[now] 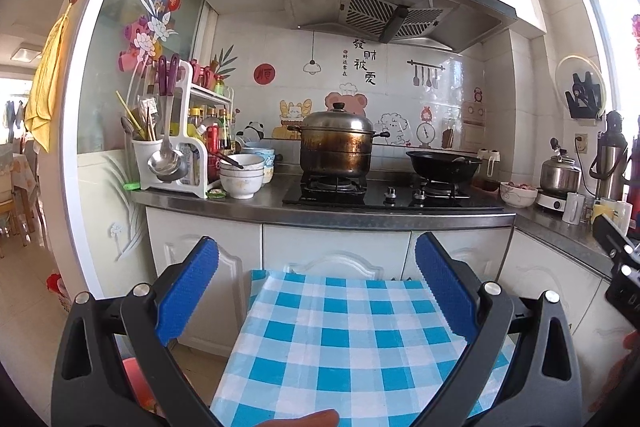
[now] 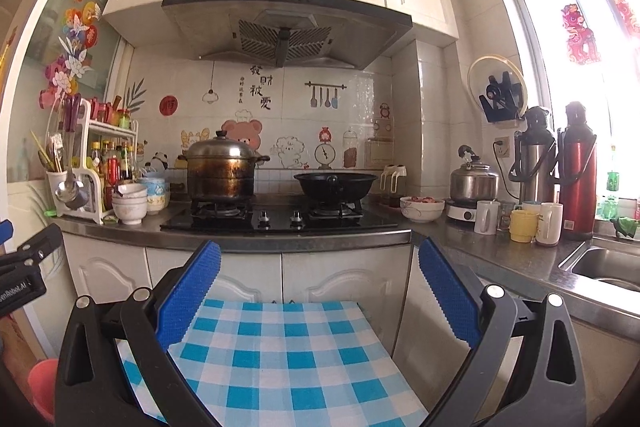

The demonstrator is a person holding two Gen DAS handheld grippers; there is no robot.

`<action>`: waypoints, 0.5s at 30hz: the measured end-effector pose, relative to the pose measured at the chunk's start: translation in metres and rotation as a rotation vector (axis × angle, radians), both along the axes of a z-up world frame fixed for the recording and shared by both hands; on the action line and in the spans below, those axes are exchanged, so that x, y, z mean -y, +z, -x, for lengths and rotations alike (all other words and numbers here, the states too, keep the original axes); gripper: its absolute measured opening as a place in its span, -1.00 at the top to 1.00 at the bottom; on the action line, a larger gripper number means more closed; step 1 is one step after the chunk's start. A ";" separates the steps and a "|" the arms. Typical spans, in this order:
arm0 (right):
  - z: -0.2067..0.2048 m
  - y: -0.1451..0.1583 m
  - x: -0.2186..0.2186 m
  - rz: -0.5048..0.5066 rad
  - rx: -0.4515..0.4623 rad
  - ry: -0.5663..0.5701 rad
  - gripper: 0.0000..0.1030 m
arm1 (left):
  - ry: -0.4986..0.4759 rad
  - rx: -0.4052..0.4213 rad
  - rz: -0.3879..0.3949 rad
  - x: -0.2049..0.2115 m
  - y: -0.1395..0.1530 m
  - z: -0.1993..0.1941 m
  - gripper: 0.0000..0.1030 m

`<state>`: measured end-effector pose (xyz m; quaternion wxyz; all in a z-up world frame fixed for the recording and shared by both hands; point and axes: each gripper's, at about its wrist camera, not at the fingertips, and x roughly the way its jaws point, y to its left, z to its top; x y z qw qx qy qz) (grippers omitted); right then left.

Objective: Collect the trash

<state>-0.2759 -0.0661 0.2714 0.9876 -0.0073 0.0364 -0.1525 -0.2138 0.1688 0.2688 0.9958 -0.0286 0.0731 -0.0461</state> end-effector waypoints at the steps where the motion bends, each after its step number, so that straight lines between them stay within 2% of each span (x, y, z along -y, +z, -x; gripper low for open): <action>1: -0.007 -0.008 0.000 -0.006 -0.034 0.004 -0.91 | -0.005 -0.015 0.001 0.002 -0.004 -0.002 -0.92; 7: -0.029 -0.052 0.006 -0.066 -0.160 0.027 -0.91 | -0.027 -0.113 -0.015 0.014 -0.037 -0.017 -0.93; 15: -0.044 -0.079 0.016 -0.127 -0.237 0.024 -0.91 | -0.047 -0.199 -0.037 0.025 -0.065 -0.031 -0.92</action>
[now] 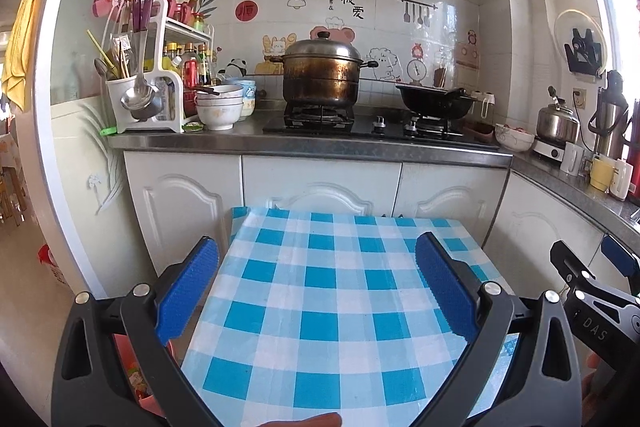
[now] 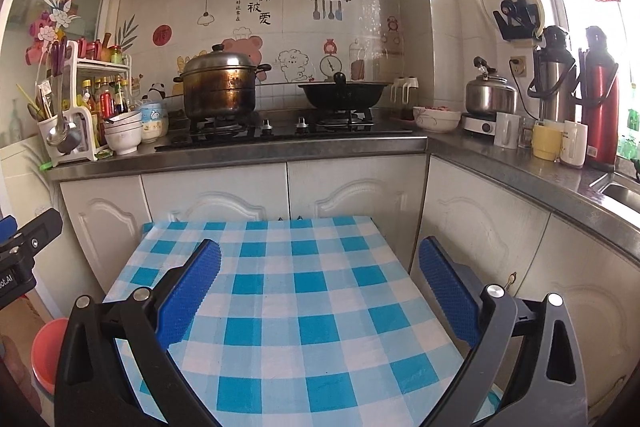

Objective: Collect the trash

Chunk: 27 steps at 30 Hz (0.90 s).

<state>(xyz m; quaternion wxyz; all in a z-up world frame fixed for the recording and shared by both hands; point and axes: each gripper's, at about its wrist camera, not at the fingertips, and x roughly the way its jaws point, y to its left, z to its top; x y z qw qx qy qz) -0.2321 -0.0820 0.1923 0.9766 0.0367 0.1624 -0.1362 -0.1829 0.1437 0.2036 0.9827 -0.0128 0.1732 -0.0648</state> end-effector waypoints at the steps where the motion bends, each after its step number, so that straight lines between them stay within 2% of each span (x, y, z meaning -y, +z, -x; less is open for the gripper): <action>1: -0.001 -0.002 0.001 -0.002 -0.006 -0.002 -0.91 | -0.003 -0.004 -0.004 0.002 -0.002 -0.001 -0.92; 27: -0.010 -0.010 0.007 -0.004 -0.028 0.004 -0.91 | -0.004 -0.047 -0.028 0.009 -0.012 -0.014 -0.92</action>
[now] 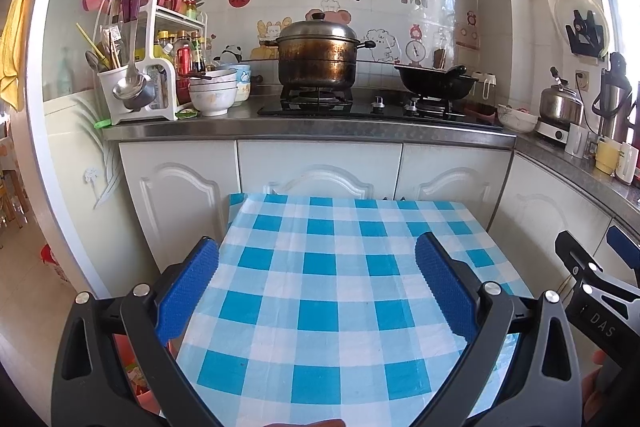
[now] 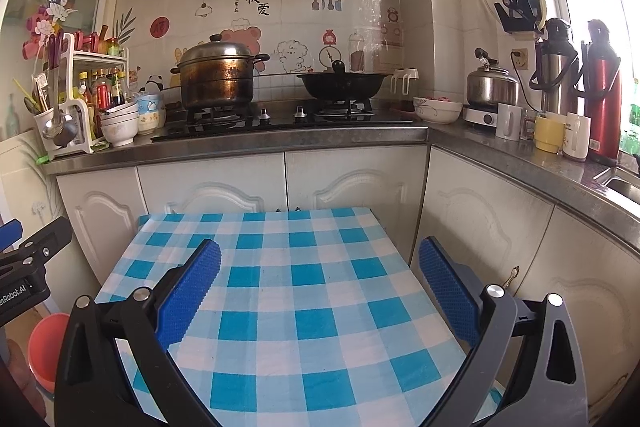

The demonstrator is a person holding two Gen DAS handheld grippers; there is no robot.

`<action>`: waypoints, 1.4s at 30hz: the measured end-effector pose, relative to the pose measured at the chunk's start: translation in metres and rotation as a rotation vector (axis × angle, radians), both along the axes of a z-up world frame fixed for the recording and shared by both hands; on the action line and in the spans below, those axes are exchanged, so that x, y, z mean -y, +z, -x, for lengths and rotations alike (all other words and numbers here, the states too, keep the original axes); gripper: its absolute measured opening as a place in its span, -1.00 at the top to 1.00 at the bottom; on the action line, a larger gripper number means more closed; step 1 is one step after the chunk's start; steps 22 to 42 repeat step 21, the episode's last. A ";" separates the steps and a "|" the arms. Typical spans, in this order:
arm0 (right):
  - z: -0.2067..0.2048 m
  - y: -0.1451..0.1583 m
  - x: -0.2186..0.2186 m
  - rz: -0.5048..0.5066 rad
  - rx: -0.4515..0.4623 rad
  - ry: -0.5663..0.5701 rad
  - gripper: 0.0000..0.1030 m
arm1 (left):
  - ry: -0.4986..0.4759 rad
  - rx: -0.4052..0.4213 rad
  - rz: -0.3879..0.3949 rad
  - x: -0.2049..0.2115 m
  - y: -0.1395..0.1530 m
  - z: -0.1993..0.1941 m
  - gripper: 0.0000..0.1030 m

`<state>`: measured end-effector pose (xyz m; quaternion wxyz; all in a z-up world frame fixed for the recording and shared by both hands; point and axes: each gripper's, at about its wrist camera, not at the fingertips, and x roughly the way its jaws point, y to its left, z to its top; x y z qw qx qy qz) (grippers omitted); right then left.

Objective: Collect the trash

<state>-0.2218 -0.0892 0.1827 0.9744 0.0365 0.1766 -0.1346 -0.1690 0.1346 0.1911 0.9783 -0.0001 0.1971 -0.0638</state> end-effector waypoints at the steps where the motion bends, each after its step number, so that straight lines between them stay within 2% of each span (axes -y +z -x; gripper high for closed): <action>1: -0.001 -0.001 0.001 -0.002 -0.002 0.000 -0.91 | 0.000 -0.004 -0.001 0.000 -0.001 -0.002 -0.92; 8: -0.019 -0.019 0.008 -0.025 -0.049 0.011 -0.91 | -0.004 -0.074 0.022 0.002 -0.023 -0.022 -0.92; 16: -0.056 -0.070 0.027 -0.087 -0.196 0.021 -0.91 | 0.109 -0.261 -0.063 0.017 -0.108 -0.081 -0.92; 19: -0.071 -0.092 0.033 -0.109 -0.255 0.025 -0.91 | 0.126 -0.349 -0.097 0.025 -0.142 -0.106 -0.92; 21: -0.080 -0.106 0.037 -0.114 -0.291 0.023 -0.91 | 0.132 -0.380 -0.121 0.030 -0.156 -0.116 -0.92; 42: -0.080 -0.106 0.037 -0.114 -0.291 0.023 -0.91 | 0.132 -0.380 -0.121 0.030 -0.156 -0.116 -0.92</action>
